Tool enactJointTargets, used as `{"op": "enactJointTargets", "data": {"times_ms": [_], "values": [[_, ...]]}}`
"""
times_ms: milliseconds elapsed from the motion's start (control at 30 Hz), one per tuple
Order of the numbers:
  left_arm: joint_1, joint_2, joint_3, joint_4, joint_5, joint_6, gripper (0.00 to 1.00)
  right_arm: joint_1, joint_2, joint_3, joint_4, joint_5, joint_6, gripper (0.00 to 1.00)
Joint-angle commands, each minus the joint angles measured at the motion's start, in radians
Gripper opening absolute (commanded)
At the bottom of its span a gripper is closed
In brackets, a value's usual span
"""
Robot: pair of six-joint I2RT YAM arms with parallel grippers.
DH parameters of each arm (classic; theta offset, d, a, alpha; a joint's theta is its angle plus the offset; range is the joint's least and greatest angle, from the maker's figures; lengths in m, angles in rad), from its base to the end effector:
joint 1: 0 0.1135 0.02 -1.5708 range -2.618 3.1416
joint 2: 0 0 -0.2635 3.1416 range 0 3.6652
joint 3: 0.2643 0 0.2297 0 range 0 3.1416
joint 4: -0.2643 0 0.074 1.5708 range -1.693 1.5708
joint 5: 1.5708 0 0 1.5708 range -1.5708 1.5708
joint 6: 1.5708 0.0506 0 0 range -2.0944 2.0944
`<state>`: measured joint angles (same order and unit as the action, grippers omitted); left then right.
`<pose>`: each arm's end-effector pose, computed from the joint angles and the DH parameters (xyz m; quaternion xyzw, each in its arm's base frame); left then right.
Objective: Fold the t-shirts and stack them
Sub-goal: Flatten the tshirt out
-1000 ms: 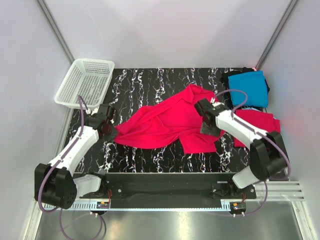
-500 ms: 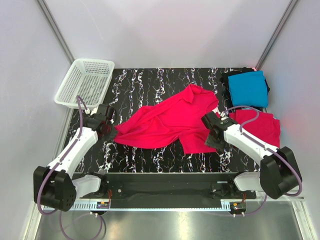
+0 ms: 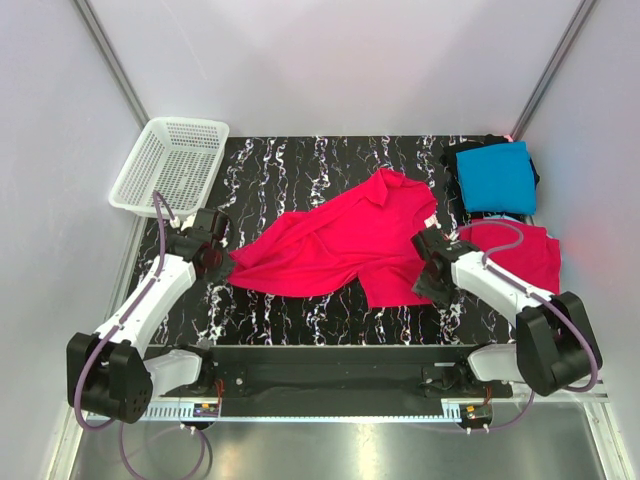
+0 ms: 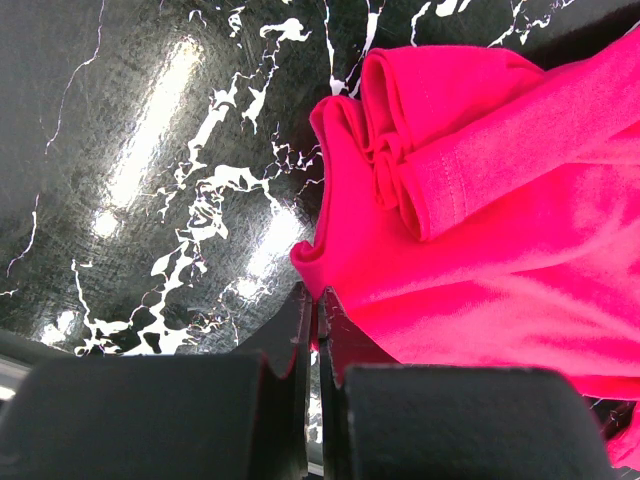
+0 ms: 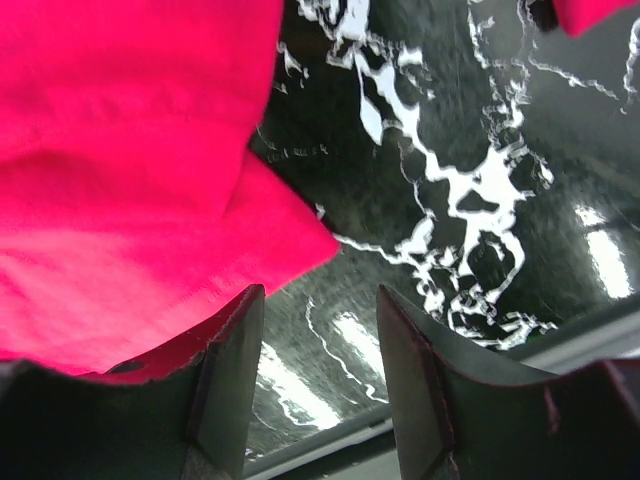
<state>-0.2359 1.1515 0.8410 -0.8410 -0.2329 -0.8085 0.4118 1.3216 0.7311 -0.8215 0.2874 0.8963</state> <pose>0.1898 -0.0336 0.2310 -0.2975 0.9251 -0.0046 0.2358 0.1817 0.0637 0.1743 0.2477 0.9550 -0.0655 0.1492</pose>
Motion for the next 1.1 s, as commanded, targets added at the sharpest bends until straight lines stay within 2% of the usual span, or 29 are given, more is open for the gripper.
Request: {"op": "enactJointTargets", "data": {"times_ms": [0, 133, 400, 633, 900, 1000, 1067], "values": [[-0.002, -0.021, 0.013, 0.002, -0.011, 0.015, 0.00, -0.080, -0.012, -0.009, 0.071, -0.060, -0.060, 0.56], [-0.002, -0.022, 0.013, 0.002, -0.013, 0.017, 0.00, -0.125, -0.021, -0.012, 0.097, -0.097, -0.099, 0.56], [-0.002, -0.024, 0.018, -0.001, -0.013, 0.019, 0.00, -0.133, -0.004, -0.071, 0.185, -0.209, -0.115, 0.53], [0.000, -0.024, 0.026, -0.006, -0.014, 0.020, 0.00, -0.149, -0.002, -0.084, 0.188, -0.194, -0.119, 0.53], [0.000, -0.022, 0.032, -0.010, -0.013, 0.020, 0.00, -0.169, 0.070, -0.053, 0.209, -0.154, -0.143, 0.51], [-0.002, -0.021, 0.032, -0.009, -0.014, 0.020, 0.00, -0.185, 0.105, -0.055, 0.254, -0.185, -0.158, 0.46], [0.000, -0.022, 0.032, -0.010, -0.016, 0.022, 0.00, -0.192, 0.119, -0.056, 0.280, -0.204, -0.166, 0.38]]}}
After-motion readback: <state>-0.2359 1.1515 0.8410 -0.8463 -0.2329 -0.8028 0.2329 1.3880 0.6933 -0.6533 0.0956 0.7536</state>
